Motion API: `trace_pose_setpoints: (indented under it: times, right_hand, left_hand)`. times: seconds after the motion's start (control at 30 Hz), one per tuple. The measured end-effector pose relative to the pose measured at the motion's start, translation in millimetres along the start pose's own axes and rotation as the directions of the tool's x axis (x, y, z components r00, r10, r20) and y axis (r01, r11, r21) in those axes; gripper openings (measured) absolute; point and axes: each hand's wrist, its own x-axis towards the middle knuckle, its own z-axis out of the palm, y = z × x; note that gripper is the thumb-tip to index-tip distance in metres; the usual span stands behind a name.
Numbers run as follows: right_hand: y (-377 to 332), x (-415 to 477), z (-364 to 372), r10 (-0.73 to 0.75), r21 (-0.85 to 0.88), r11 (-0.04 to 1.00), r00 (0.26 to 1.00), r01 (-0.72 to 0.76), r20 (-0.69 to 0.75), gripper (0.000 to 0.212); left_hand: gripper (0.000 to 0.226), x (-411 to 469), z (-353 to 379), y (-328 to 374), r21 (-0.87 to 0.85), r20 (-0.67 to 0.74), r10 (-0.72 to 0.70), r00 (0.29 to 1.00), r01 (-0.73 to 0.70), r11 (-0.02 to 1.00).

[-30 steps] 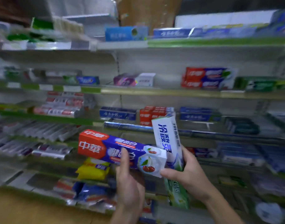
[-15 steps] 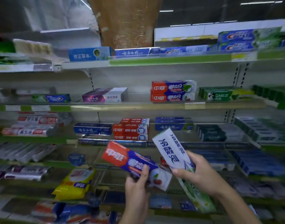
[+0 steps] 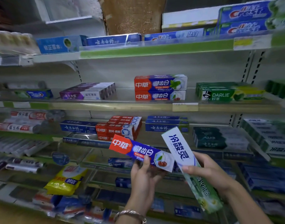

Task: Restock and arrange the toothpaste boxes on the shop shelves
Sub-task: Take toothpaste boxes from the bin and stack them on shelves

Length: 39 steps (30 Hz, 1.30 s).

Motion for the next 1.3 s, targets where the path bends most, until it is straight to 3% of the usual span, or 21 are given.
trace_pose_setpoints:
  times: [0.1,0.2,0.27,0.37,0.47,0.57,0.67,0.73,0.83,0.97,1.07,1.17,1.27,1.3]
  right_hand:
    - [2,3,-14,-0.01,0.068,0.998,0.999,0.013,-0.047,0.05]
    - [-3,2,-25,-0.052,0.064,0.997,0.999,0.053,-0.01,0.05]
    - [-9,0,-30,-0.079,0.016,0.997,0.996,0.079,0.037,0.048]
    - [-16,-3,-39,-0.125,-0.151,0.981,0.992,0.125,0.006,0.054]
    - [-24,-12,-60,-0.151,-0.185,0.973,0.986,0.136,-0.069,0.051]
    - [-31,-30,-82,-0.141,-0.119,0.986,0.973,0.121,-0.181,0.053]
    - [-40,-37,-91,-0.228,-0.233,0.959,0.923,0.158,-0.31,0.056]
    - [-49,-33,-89,-0.323,-0.404,0.895,0.901,0.191,-0.29,0.047]
    - [-56,-24,-96,-0.407,-0.505,0.821,0.893,0.265,-0.192,0.053]
    - [-60,1,-126,-0.473,-0.309,0.86,0.861,0.406,-0.186,0.047]
    - [-60,31,-142,-0.542,-0.201,0.841,0.777,0.503,-0.32,0.013]
    - [-70,53,-160,-0.604,-0.241,0.797,0.729,0.554,-0.322,0.027]
    - [-85,65,-187,-0.646,-0.249,0.763,0.699,0.596,-0.307,0.032]
    - [-89,67,-195,-0.647,-0.268,0.763,0.696,0.589,-0.311,0.03]
  left_hand:
    - [0.038,6,12,-3,-0.046,0.027,-0.003,1.0,0.004,0.999]
    - [0.041,17,21,-6,-0.018,0.066,-0.004,0.998,0.005,1.0]
    - [0.047,23,32,-11,0.026,0.101,-0.005,0.995,0.002,1.0]
    - [0.059,24,57,-17,0.052,0.282,-0.004,0.959,-0.011,0.999]
    - [0.08,24,82,-23,0.064,0.451,-0.054,0.891,0.028,0.998]
    - [0.07,24,117,-30,0.169,0.597,-0.161,0.786,0.073,0.983]
    - [0.099,7,138,-40,0.232,0.73,-0.19,0.656,0.024,0.973]
    - [0.112,0,148,-48,0.213,0.717,-0.176,0.675,0.028,0.977]
    - [0.09,5,157,-51,0.151,0.677,0.004,0.736,-0.143,0.978]
    - [0.075,23,174,-49,0.104,0.543,0.075,0.836,-0.156,0.982]
    - [0.071,23,190,-45,0.063,0.395,0.143,0.907,-0.182,0.981]
    - [0.056,34,199,-31,0.044,0.219,0.184,0.958,-0.198,0.979]
    - [0.054,43,201,-10,-0.053,0.092,0.306,0.947,-0.303,0.952]
    - [0.044,44,199,-1,-0.083,0.074,0.35,0.934,-0.344,0.935]
